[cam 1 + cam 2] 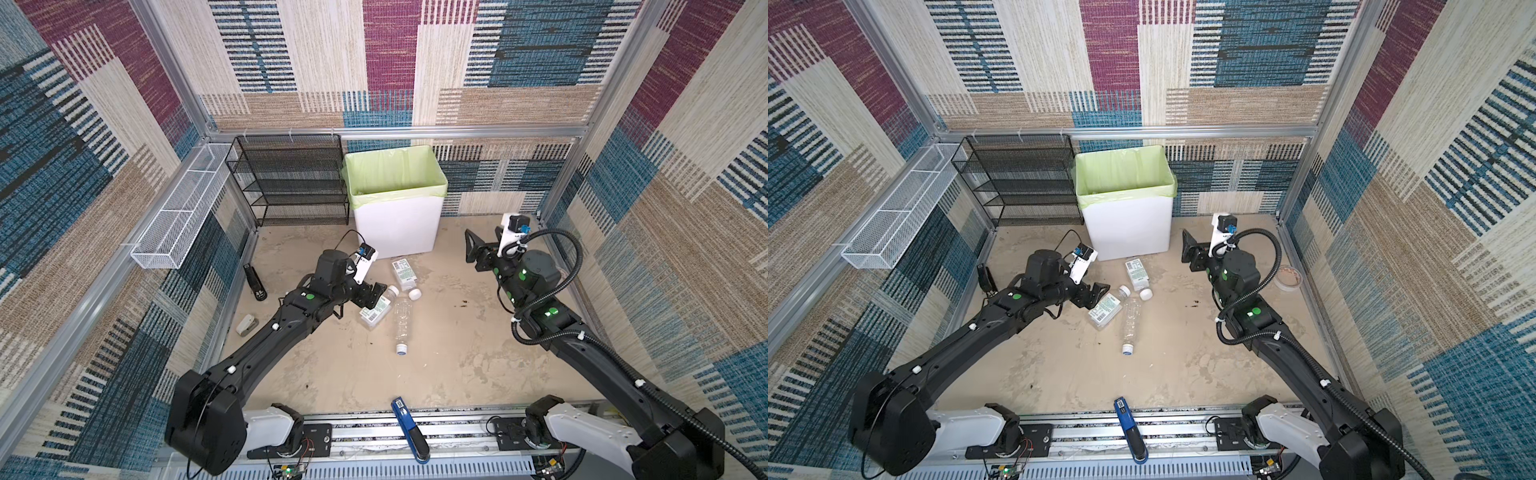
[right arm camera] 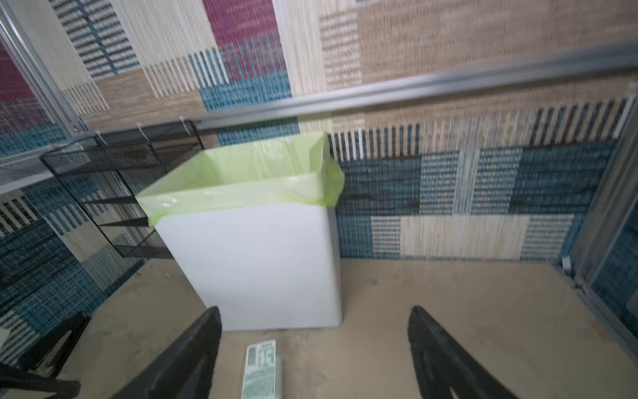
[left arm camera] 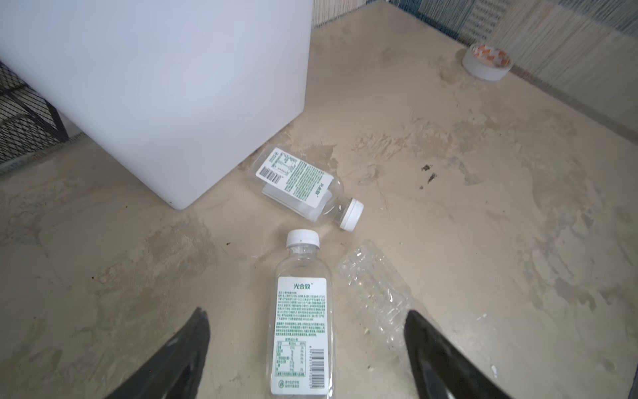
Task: Throw the plastic bottles in the bin
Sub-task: 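Withdraw the right gripper while the left gripper lowers onto a white-capped bottle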
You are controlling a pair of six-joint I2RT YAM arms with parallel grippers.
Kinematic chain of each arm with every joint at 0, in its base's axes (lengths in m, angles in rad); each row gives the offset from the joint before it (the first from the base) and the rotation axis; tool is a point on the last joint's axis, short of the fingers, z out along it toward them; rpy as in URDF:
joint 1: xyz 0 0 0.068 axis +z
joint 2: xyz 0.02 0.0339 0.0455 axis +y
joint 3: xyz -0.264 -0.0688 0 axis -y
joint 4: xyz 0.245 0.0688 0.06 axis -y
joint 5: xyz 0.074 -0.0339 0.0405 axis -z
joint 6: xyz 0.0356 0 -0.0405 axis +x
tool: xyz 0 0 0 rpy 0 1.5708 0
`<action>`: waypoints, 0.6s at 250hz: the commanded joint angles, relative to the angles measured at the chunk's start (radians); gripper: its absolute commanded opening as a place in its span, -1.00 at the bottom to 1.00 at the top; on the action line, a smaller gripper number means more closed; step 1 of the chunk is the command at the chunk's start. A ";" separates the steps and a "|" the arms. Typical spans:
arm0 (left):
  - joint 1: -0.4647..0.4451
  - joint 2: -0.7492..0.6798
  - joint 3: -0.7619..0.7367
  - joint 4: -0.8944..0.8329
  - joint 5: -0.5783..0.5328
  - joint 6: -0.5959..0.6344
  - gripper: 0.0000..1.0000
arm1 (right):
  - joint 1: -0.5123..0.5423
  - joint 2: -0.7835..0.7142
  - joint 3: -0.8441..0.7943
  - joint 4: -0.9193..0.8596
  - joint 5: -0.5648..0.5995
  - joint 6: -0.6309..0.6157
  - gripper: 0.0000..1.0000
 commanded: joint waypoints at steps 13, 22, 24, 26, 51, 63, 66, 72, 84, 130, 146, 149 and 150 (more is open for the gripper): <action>-0.005 0.099 0.035 -0.050 -0.028 0.049 0.81 | -0.007 -0.078 -0.184 -0.076 0.009 0.186 0.76; -0.005 0.124 0.042 -0.053 -0.026 0.052 0.81 | -0.009 -0.092 -0.225 -0.078 -0.003 0.207 0.76; -0.005 0.129 0.042 -0.054 -0.024 0.051 0.81 | -0.011 -0.095 -0.232 -0.078 -0.003 0.212 0.76; -0.005 0.134 0.044 -0.055 -0.024 0.053 0.81 | -0.011 -0.098 -0.240 -0.078 -0.005 0.217 0.76; -0.007 0.193 0.064 -0.074 -0.017 0.063 0.82 | -0.016 -0.129 -0.328 -0.044 -0.029 0.258 0.76; -0.008 0.216 0.071 -0.083 -0.017 0.071 0.82 | -0.018 -0.133 -0.359 -0.023 -0.040 0.268 0.77; -0.008 0.220 0.073 -0.086 -0.018 0.073 0.81 | -0.019 -0.133 -0.365 -0.018 -0.043 0.270 0.77; -0.010 0.231 0.076 -0.089 -0.020 0.078 0.82 | -0.020 -0.131 -0.375 -0.007 -0.049 0.272 0.77; -0.013 0.250 0.078 -0.099 -0.029 0.092 0.81 | -0.023 -0.117 -0.384 0.004 -0.059 0.272 0.77; -0.022 0.320 0.097 -0.130 -0.078 0.114 0.80 | -0.026 -0.057 -0.387 0.043 -0.082 0.269 0.79; -0.028 0.346 0.109 -0.140 -0.088 0.109 0.79 | -0.028 -0.041 -0.385 0.058 -0.088 0.268 0.79; -0.030 0.352 0.111 -0.143 -0.091 0.108 0.79 | -0.028 -0.038 -0.384 0.060 -0.089 0.266 0.79; -0.031 0.354 0.112 -0.142 -0.092 0.108 0.79 | -0.028 -0.037 -0.384 0.060 -0.089 0.266 0.79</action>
